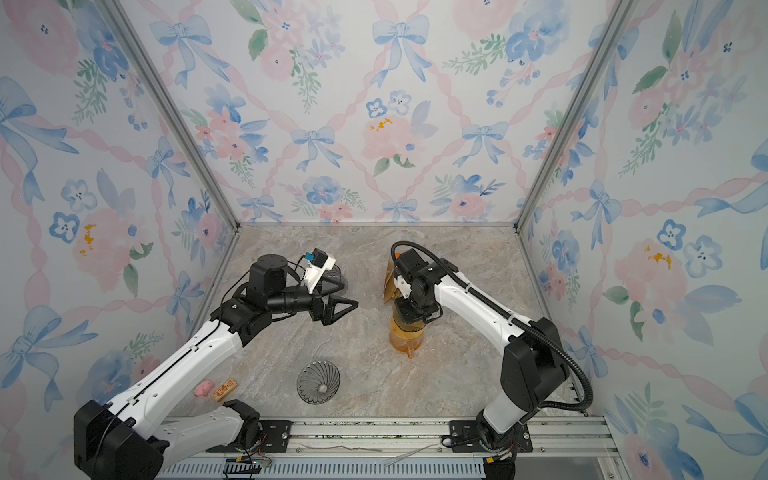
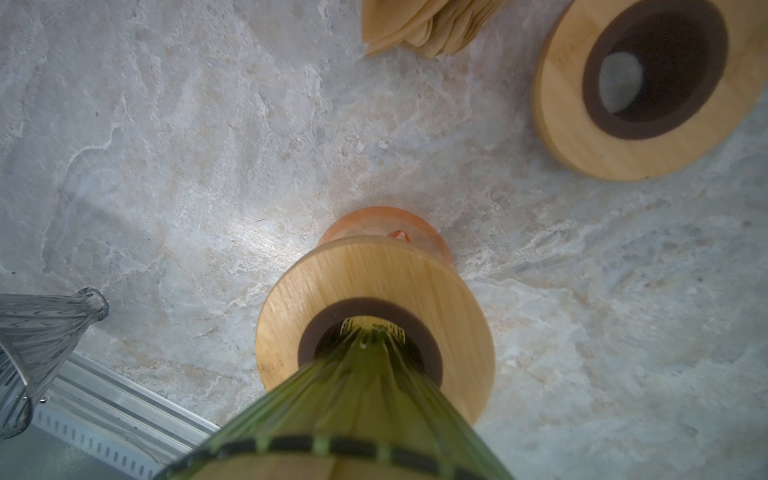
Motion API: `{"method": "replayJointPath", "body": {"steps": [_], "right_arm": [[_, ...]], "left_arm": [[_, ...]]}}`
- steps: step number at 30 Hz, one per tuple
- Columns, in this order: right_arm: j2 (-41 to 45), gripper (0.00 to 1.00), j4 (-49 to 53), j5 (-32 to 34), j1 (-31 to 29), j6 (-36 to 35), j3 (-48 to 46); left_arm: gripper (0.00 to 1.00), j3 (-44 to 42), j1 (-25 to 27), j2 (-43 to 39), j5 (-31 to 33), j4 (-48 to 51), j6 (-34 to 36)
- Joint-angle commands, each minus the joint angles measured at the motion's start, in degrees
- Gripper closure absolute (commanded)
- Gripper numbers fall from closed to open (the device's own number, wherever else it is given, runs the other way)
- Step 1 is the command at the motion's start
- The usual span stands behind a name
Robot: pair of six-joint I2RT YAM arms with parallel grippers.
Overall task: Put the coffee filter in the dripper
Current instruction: 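Press the filter down inside the dripper with the right gripper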
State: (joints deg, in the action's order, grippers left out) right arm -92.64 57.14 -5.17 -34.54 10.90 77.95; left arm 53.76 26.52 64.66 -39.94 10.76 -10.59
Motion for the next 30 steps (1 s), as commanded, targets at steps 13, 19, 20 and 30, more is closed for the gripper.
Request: {"method": "replayJointPath", "body": {"steps": [13, 19, 20, 30], "right_arm": [[-1.5, 0.71, 3.9, 2.7, -0.9, -1.1, 4.2], [-5.0, 0.71, 6.8, 2.4, -1.0, -2.6, 7.5], [-5.5, 0.71, 7.3, 2.4, -1.0, -2.9, 8.0], [-7.3, 0.71, 9.3, 2.3, -1.1, -3.8, 9.9]], "left_arm": [[0.02, -0.7, -0.3, -0.3, -1.0, -0.7, -0.6], [0.02, -0.7, -0.3, -0.5, -0.9, -0.8, -0.5], [0.02, -0.8, -0.3, -0.5, -0.9, -0.8, -0.6], [0.02, -0.7, -0.4, -0.5, -0.9, -0.8, -0.6]]}}
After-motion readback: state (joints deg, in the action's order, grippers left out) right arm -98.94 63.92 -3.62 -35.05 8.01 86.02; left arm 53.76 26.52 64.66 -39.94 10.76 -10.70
